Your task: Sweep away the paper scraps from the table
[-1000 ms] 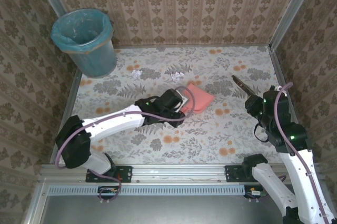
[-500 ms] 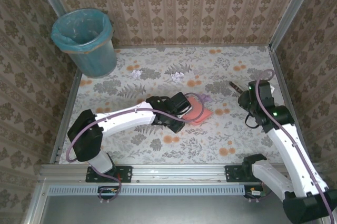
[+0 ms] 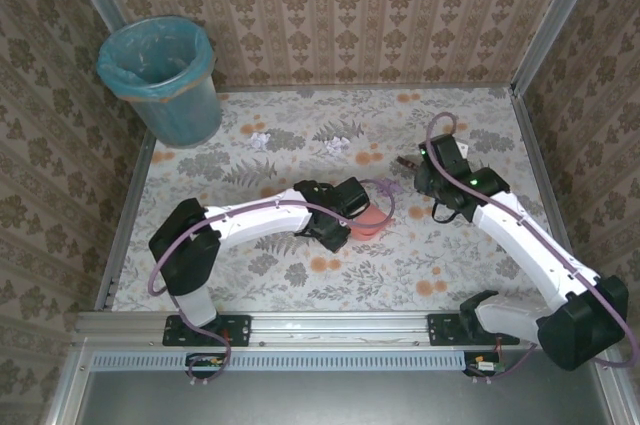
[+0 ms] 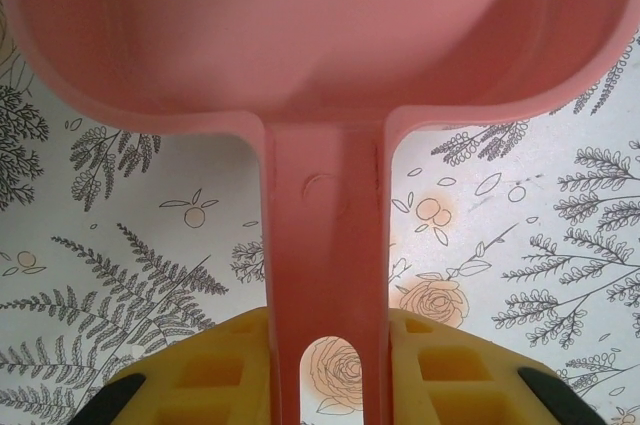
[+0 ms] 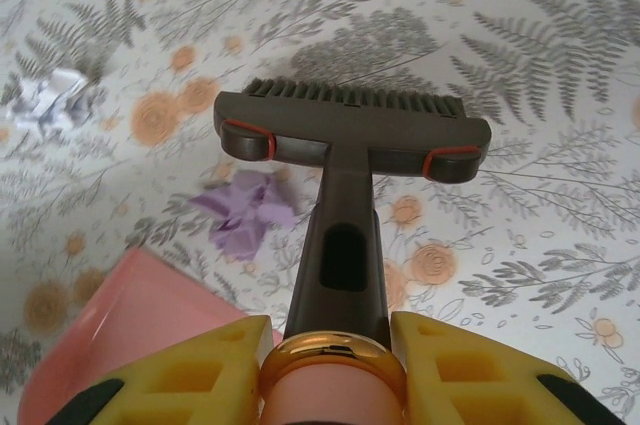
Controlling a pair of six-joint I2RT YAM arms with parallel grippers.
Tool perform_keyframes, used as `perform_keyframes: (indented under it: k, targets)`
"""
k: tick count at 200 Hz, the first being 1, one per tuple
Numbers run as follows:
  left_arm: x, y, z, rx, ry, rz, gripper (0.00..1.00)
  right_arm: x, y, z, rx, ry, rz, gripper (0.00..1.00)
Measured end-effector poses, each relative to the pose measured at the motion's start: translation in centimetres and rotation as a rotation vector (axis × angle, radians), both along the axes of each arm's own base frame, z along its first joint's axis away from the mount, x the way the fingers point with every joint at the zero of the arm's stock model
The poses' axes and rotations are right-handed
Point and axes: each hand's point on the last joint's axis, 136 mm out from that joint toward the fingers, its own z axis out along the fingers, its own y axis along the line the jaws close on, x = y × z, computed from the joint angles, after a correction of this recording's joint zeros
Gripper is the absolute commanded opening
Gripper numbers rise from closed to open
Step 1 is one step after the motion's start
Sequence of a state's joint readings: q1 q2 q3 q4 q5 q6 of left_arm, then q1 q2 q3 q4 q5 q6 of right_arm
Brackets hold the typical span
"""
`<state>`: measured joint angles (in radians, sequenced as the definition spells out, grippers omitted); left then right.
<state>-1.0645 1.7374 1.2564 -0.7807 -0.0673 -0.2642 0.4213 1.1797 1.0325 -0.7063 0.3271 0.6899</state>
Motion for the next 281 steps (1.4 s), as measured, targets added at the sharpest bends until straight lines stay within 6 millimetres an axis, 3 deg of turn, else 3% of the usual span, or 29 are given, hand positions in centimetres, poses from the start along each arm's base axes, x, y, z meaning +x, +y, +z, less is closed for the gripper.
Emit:
perform_keyframes:
  k: [59,98,137,172,219,281]
  targets:
    - [1.4,0.1,0.1,-0.028,-0.004,0.038,0.0,-1.6,2.1,-0.5,-0.07,0.031,0.1,0.0]
    - [2.0,-0.1,-0.1,-0.049,0.004,0.053,0.0,-4.5,3.6,0.1,-0.045,0.041,0.193,0.0]
    - [2.4,-0.3,-1.5,-0.036,0.022,0.061,0.0,-7.6,5.5,0.2,0.028,0.061,0.286,0.0]
    - [2.6,-0.6,-2.1,-0.039,0.024,0.063,0.0,-9.2,6.7,0.3,0.096,0.074,0.341,0.0]
    - [3.1,-1.3,-2.3,-0.063,0.008,0.062,0.0,-10.7,5.6,1.2,0.133,0.049,0.339,0.0]
    - [3.8,-1.6,-3.0,-0.089,-0.037,0.066,0.0,-11.0,1.5,3.2,0.064,-0.076,0.222,0.0]
